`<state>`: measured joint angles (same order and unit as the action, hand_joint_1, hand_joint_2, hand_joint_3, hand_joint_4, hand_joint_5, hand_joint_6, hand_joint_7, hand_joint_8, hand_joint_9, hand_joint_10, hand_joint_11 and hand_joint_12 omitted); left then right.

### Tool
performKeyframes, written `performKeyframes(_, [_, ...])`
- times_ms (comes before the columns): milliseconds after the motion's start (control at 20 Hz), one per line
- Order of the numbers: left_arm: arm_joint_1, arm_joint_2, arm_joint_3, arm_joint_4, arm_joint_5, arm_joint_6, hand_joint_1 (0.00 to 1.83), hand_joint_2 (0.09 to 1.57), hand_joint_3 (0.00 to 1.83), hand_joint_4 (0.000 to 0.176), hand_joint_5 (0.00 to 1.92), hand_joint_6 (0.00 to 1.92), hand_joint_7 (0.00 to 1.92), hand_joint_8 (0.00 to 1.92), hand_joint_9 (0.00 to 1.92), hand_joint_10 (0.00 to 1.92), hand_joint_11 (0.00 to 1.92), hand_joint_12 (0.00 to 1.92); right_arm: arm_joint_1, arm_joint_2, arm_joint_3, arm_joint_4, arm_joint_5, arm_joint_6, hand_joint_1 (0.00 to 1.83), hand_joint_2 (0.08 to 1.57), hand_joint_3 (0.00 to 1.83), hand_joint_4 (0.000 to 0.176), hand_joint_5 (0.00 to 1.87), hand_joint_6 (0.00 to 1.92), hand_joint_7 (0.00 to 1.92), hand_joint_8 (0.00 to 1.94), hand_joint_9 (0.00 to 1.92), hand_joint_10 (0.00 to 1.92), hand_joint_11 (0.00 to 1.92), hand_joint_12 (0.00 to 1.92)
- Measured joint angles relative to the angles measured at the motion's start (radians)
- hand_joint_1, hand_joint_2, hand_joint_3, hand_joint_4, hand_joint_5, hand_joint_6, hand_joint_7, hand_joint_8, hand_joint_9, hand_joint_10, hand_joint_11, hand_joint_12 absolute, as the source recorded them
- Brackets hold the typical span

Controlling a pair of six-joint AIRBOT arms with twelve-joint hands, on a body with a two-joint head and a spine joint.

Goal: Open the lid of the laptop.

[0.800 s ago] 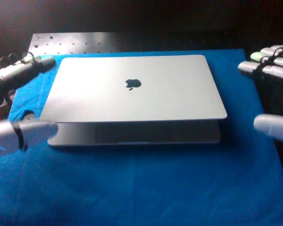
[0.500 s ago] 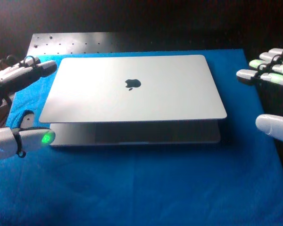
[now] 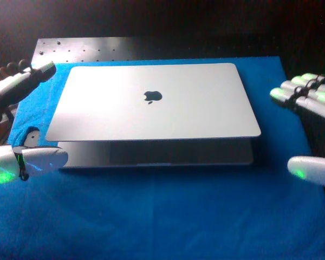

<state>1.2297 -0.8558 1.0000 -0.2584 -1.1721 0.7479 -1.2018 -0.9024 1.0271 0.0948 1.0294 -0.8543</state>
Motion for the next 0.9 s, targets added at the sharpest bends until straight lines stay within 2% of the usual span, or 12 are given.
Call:
performKeyframes(50, [0.0,0.0,0.0,0.0,0.0,0.0,0.45,0.95,0.0,0.018,0.0,0.0,0.0,0.0,0.0,0.0,0.0,0.0,0.0,-0.001,0.0,-0.008,-0.015,0.0,0.0,1.24,0.0,0.0,0.0,0.0,0.0,0.0,0.0,0.0,0.0,0.0])
performKeyframes(150, [0.0,0.0,0.0,-0.002,0.001,0.0,0.48,0.97,0.01,0.025,0.0,0.0,0.0,0.0,0.0,0.0,0.0,0.0,0.0,-0.002,0.0,-0.016,-0.039,0.0,0.0,1.24,0.0,0.0,0.0,0.0,0.0,0.0,0.0,0.0,0.0,0.0])
performKeyframes(200, [0.0,-0.001,0.0,-0.001,0.001,0.0,0.46,0.97,0.01,0.002,0.0,0.0,0.0,0.0,0.0,0.0,0.0,0.0,0.0,-0.002,0.0,-0.017,-0.043,0.0,0.0,1.23,0.0,0.0,0.0,0.0,0.0,0.0,0.0,0.0,0.0,0.0])
performKeyframes(250, [0.0,-0.001,0.0,-0.001,0.001,0.0,0.45,0.98,0.01,0.004,0.0,0.0,0.0,0.0,0.0,0.0,0.0,0.0,0.0,-0.002,0.0,-0.018,-0.047,0.0,0.0,1.23,0.0,0.0,0.0,0.0,0.0,0.0,0.0,0.0,0.0,0.0])
performKeyframes(350, [0.0,-0.003,-0.002,-0.003,0.001,0.0,0.47,0.98,0.01,0.025,0.0,0.0,0.0,0.0,0.0,0.0,0.0,0.0,0.0,-0.003,0.001,-0.027,-0.056,0.0,0.0,1.25,0.0,0.0,0.0,0.0,0.0,0.0,0.0,0.0,0.0,0.0])
performKeyframes(400, [0.0,-0.003,-0.002,-0.003,0.001,0.0,0.45,0.99,0.01,0.027,0.0,0.0,0.0,0.0,0.0,0.0,0.0,0.0,0.0,-0.006,0.002,-0.029,-0.06,0.0,0.0,1.22,0.0,0.0,0.0,0.0,0.0,0.0,0.0,0.0,0.0,0.0])
performKeyframes(500, [0.0,-0.003,-0.002,-0.004,0.001,0.0,0.48,0.99,0.0,0.043,0.0,0.0,0.0,0.0,0.0,0.0,0.0,0.0,0.0,-0.014,0.002,-0.037,-0.07,0.0,0.0,1.22,0.0,0.0,0.0,0.0,0.0,0.0,0.0,0.0,0.0,0.0])
performKeyframes(600, [0.0,-0.009,-0.002,-0.008,0.001,0.0,0.46,0.99,0.0,0.025,0.0,0.0,0.0,0.0,0.0,0.0,0.0,0.0,0.0,-0.021,0.002,-0.049,-0.079,0.0,0.0,1.22,0.0,0.0,0.0,0.0,0.0,0.0,0.0,0.0,0.0,0.0])
performKeyframes(650, [0.0,-0.011,-0.003,-0.005,0.006,0.0,0.48,0.99,0.0,0.025,0.0,0.0,0.0,0.0,0.0,0.0,0.0,0.0,0.0,-0.024,0.002,-0.055,-0.084,0.0,0.0,1.22,0.0,0.0,0.0,0.0,0.0,0.0,0.0,0.0,0.0,0.0])
performKeyframes(700, [0.0,-0.011,-0.004,-0.003,0.008,0.0,0.48,0.99,0.0,0.045,0.0,0.0,0.0,0.0,0.0,0.0,0.0,0.0,0.0,-0.025,0.002,-0.058,-0.089,0.0,0.0,1.22,0.0,0.0,0.0,0.0,0.0,0.0,0.0,0.0,0.0,0.0])
performKeyframes(850, [0.0,-0.011,-0.004,-0.007,0.007,0.0,0.47,0.99,0.0,0.045,0.0,0.0,0.0,0.0,0.0,0.0,0.0,0.0,0.0,-0.029,0.002,-0.063,-0.104,0.0,0.0,1.24,0.0,0.0,0.0,0.0,0.0,0.0,0.0,0.0,0.0,0.0])
performKeyframes(900, [0.0,-0.011,-0.004,-0.007,0.007,0.0,0.45,0.99,0.0,0.036,0.0,0.0,0.0,0.0,0.0,0.0,0.0,0.0,0.0,-0.035,0.007,-0.066,-0.109,0.0,0.0,1.24,0.0,0.0,0.0,0.0,0.0,0.0,0.0,0.0,0.0,0.0])
